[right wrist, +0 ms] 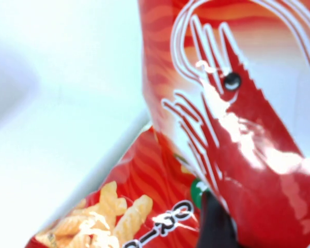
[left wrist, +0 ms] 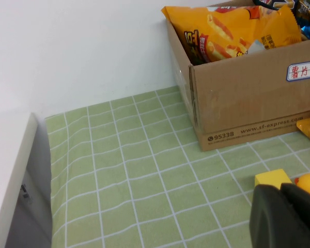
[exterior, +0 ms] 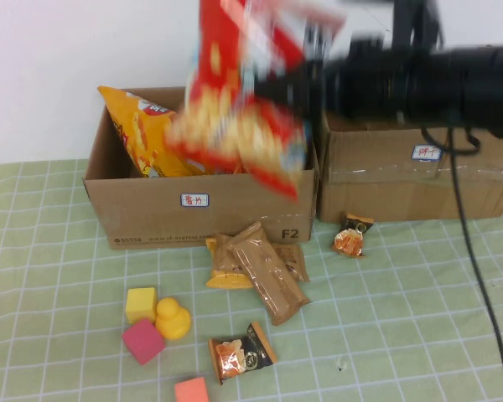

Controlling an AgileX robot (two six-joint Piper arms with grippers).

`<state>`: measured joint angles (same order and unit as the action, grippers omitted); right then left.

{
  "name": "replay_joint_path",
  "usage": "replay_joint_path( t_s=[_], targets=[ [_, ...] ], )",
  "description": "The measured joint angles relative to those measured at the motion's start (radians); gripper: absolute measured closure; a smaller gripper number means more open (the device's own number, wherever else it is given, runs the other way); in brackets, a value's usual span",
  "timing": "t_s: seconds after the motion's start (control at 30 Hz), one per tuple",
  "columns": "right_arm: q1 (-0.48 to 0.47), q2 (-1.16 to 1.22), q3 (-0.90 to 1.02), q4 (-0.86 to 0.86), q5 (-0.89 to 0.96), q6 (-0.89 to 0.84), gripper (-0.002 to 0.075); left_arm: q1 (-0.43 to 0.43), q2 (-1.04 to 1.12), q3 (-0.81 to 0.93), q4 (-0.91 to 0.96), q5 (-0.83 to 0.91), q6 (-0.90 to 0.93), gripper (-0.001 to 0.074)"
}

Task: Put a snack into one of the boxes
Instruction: Place the potato chip in the potato chip box

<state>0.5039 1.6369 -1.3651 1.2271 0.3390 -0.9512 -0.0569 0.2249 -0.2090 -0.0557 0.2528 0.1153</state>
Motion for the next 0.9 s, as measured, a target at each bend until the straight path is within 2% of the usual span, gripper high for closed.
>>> replay_joint_path(
  t_s=[0.07, 0.13, 0.23, 0.83, 0.9],
  targets=[
    [0.000, 0.023, -0.034, 0.217, -0.065, -0.153, 0.0319, 0.000, 0.000, 0.000, 0.000, 0.000, 0.000, 0.0737],
    [0.000, 0.058, -0.079, 0.366, -0.099, -0.335, 0.0319, 0.000, 0.000, 0.000, 0.000, 0.000, 0.000, 0.0737],
    [0.000, 0.139, -0.177, 0.448, -0.101, -0.488, 0.0319, 0.000, 0.000, 0.000, 0.000, 0.000, 0.000, 0.0737],
    [0.022, 0.726, -0.814, 0.481, -0.040, -0.610, 0.0321, 0.000, 0.000, 0.000, 0.000, -0.002, 0.000, 0.0737],
    [0.027, 0.744, -0.826, 0.481, -0.045, -0.612, 0.0321, 0.000, 0.000, 0.000, 0.000, -0.005, 0.000, 0.0737]
  ],
)
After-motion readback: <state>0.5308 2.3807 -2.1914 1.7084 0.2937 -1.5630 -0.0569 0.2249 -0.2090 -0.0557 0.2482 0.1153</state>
